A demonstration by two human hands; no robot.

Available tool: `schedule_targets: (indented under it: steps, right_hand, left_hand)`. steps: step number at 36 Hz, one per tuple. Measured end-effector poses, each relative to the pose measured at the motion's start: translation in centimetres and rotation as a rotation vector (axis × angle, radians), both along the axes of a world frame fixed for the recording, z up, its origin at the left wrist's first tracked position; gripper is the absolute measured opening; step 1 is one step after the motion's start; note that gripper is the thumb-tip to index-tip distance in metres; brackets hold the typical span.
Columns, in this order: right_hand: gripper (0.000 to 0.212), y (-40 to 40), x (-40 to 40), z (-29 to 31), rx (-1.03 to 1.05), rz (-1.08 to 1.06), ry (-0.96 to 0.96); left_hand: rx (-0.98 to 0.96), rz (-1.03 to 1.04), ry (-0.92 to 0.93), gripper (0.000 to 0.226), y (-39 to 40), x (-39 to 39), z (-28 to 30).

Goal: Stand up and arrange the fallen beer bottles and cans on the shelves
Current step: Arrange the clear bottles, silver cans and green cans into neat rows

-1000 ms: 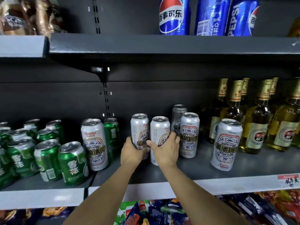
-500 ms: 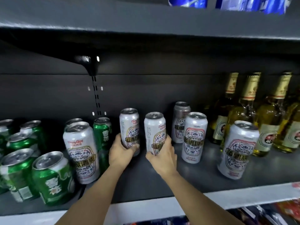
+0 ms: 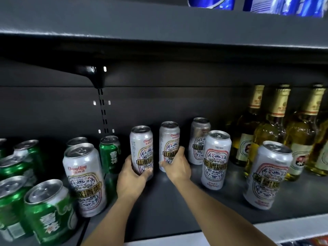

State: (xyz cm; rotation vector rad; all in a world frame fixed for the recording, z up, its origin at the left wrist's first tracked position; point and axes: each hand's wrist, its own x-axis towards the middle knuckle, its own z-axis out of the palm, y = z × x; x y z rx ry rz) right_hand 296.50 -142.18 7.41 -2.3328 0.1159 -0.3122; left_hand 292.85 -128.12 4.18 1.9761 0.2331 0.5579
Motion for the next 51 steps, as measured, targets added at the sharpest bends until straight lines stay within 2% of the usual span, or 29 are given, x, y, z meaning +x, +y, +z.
schedule_targets:
  steps: [8, 16, 20, 26, 33, 36, 41, 44, 47, 49, 51]
  right_hand:
    - [0.068, 0.5, 1.3, -0.1, -0.003, 0.002, -0.019]
    - [0.094, 0.7, -0.2, -0.6, 0.034, -0.003, -0.069]
    - [0.076, 0.6, -2.4, -1.0, 0.019, -0.032, -0.177]
    - [0.054, -0.2, -4.8, -1.3, 0.144, 0.088, -0.207]
    - [0.047, -1.6, -6.4, -1.8, 0.22, 0.097, -0.148]
    - [0.036, -2.0, -7.1, -1.8, 0.24, 0.08, -0.166]
    - [0.033, -3.5, -8.3, -1.6, 0.246, 0.05, -0.212]
    - [0.035, -4.4, -9.4, -1.0, 0.302, -0.03, -0.349]
    - [0.035, -5.5, -10.0, -0.2, 0.38, -0.169, -0.615]
    - [0.031, -6.3, -9.9, 0.0, 0.342, -0.265, -0.758]
    - [0.042, -6.9, -9.6, 0.0, 0.31, -0.321, -0.757]
  left_hand:
    - [0.033, 0.024, 0.02, 0.065, 0.2, 0.2, -0.1]
    - [0.048, 0.017, 0.061, 0.062, 0.1, -0.4, 0.9]
    - [0.054, 0.025, 0.109, 0.06, 0.1, -0.7, 2.0]
    - [0.029, 0.069, 0.095, 0.054, -0.9, -1.8, 2.1]
    - [0.0, -0.045, 0.032, 0.049, -4.2, -2.7, 2.8]
    - [0.034, -0.103, 0.03, 0.049, -5.3, -2.8, 2.8]
    - [0.048, -0.134, 0.054, 0.05, -6.6, -2.5, 2.2]
    - [0.038, -0.137, 0.062, 0.054, -7.0, -2.4, 1.9]
    - [0.029, -0.137, 0.071, 0.058, -7.2, -2.4, 1.6]
    - [0.038, -0.14, 0.072, 0.059, -7.3, -2.5, 1.7]
    - [0.034, -0.148, 0.072, 0.058, -7.4, -2.5, 1.7]
